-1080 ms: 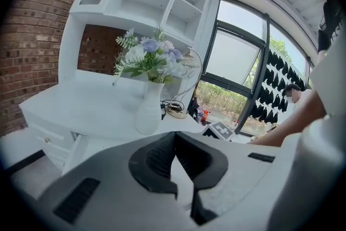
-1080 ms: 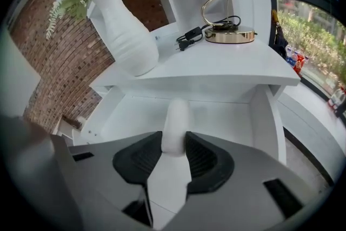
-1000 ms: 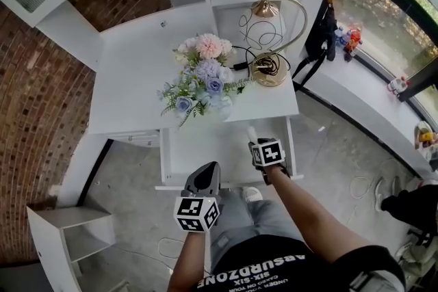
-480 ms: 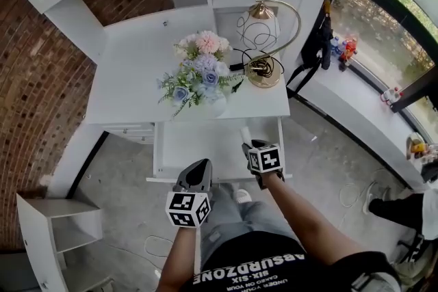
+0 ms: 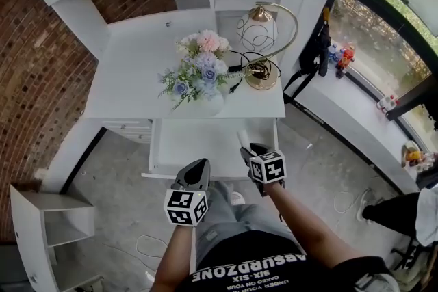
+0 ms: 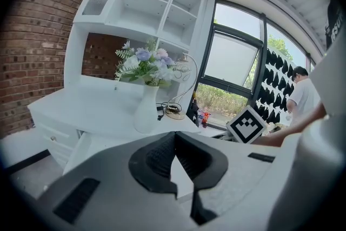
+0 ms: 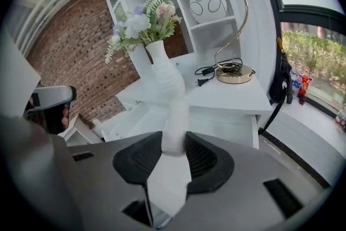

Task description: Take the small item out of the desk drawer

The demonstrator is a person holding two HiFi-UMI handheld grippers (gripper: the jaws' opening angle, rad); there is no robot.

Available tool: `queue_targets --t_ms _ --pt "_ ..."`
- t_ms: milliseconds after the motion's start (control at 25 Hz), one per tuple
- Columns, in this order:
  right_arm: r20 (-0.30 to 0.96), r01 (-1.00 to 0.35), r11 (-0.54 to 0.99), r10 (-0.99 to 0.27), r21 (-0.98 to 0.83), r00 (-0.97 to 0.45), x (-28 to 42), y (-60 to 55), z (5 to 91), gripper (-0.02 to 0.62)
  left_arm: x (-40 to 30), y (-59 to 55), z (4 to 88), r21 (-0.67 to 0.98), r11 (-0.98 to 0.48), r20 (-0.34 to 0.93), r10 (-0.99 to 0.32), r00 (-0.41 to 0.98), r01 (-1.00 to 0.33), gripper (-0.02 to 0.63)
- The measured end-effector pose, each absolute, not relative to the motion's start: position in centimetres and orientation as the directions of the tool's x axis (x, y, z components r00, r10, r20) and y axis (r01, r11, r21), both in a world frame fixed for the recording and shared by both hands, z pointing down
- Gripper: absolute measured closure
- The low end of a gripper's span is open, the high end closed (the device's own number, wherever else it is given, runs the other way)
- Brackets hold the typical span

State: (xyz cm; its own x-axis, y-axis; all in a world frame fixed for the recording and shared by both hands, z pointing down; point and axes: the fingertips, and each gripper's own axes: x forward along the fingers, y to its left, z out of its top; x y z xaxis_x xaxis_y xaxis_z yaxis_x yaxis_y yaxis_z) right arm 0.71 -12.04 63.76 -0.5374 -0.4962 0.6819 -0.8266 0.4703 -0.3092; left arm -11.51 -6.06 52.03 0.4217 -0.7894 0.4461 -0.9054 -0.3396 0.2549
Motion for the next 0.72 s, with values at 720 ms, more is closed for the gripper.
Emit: queue_targets --t_ms 720 --pt "0.546 -0.752 0.551 -0.529 -0.361 -0.65 -0.1 -8.0 55.6 0.466 -9.1 -5.4 51.1 0.238 -0.366 0.435 -0.788 0.436 -0.899 0.603"
